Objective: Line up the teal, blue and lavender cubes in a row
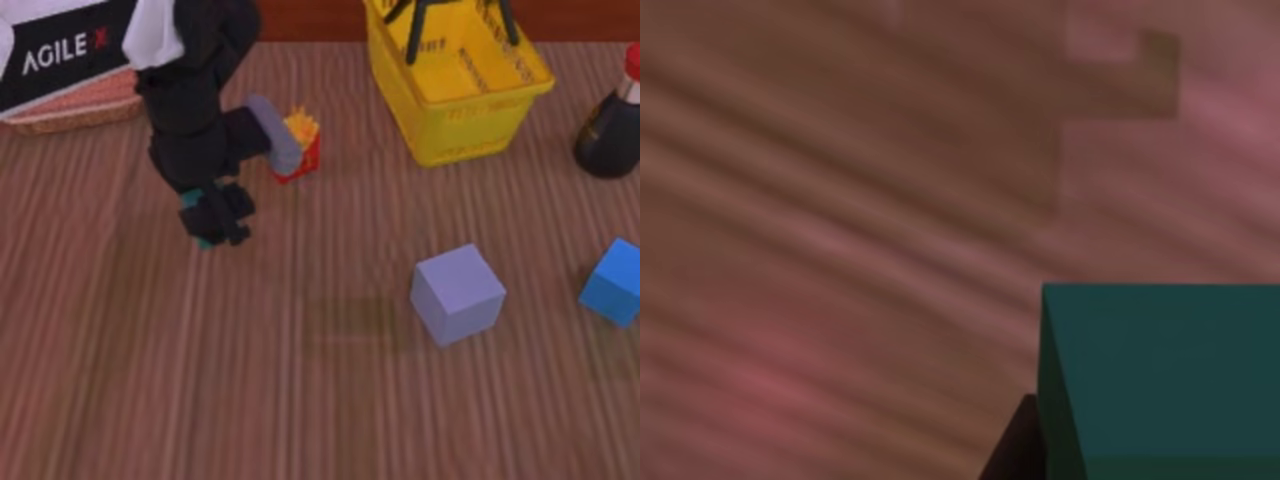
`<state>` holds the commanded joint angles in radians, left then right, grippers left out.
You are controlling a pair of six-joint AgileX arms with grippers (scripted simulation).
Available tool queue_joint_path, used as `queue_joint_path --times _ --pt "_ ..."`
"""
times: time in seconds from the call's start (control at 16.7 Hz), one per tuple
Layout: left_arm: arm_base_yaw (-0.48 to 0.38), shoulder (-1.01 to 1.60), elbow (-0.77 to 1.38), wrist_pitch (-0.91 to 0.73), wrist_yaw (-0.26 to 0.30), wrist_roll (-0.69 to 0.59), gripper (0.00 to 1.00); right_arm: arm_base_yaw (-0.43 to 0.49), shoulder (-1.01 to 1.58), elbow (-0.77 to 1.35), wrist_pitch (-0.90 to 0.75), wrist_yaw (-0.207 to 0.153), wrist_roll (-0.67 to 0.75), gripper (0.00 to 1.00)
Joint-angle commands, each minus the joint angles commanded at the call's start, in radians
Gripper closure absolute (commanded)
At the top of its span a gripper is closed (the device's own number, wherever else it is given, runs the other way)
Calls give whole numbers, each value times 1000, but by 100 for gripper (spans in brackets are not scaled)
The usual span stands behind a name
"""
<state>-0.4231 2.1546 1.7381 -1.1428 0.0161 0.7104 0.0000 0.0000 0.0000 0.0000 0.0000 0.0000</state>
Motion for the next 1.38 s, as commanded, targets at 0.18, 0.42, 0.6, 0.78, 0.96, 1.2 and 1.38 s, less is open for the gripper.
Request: queue_joint_path --times 0.18,0.42,0.6,0.78,0.96,1.2,1.38 --pt "-194 34 66 -39 -1 -45 100 0 0 0 0 0 0 0" --pt "-453 71 150 -85 -1 -104 100 0 0 0 0 0 0 0" --pt "-564 79 189 -101 -5 -135 100 0 0 0 0 0 0 0" --pt "-585 80 198 -104 -6 -142 100 0 0 0 0 0 0 0" --pt "-582 77 191 -99 -5 -139 100 0 0 0 0 0 0 0" --pt "-583 107 116 10 -5 -141 100 0 0 0 0 0 0 0" --pt "-584 138 46 111 -4 -143 100 0 0 0 0 0 0 0"
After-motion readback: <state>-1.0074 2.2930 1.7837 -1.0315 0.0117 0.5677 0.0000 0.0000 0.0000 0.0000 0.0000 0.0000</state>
